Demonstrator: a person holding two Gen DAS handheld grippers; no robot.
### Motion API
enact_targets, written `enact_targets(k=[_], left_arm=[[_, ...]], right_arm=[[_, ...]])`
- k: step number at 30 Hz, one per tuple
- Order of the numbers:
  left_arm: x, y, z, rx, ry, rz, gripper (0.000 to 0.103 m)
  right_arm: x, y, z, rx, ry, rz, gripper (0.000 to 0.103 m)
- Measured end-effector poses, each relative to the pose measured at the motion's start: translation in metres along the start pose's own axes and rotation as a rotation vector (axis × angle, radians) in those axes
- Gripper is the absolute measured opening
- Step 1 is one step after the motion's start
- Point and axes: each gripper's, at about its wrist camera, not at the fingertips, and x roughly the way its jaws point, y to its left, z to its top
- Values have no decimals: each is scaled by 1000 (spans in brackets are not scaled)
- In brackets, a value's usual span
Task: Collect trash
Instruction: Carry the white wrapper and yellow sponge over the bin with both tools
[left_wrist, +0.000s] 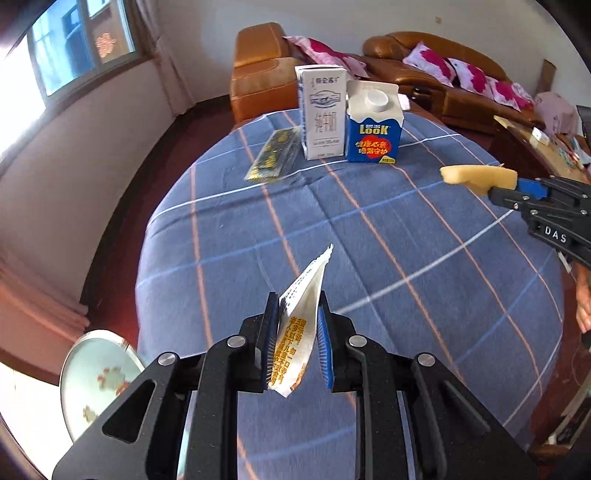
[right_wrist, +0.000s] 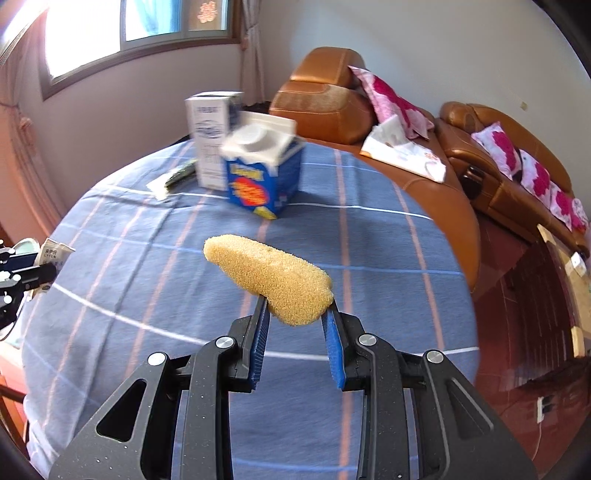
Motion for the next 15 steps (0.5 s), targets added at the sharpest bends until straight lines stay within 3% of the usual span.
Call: enact_targets(k=[4, 15], left_arm=[[-13, 3, -15, -19, -26, 64, 20], [-35, 28, -53, -182, -45, 86, 20]], right_arm=[[-11, 28, -3, -20, -17, 32, 29], [-24, 90, -10, -26, -32, 117, 29]])
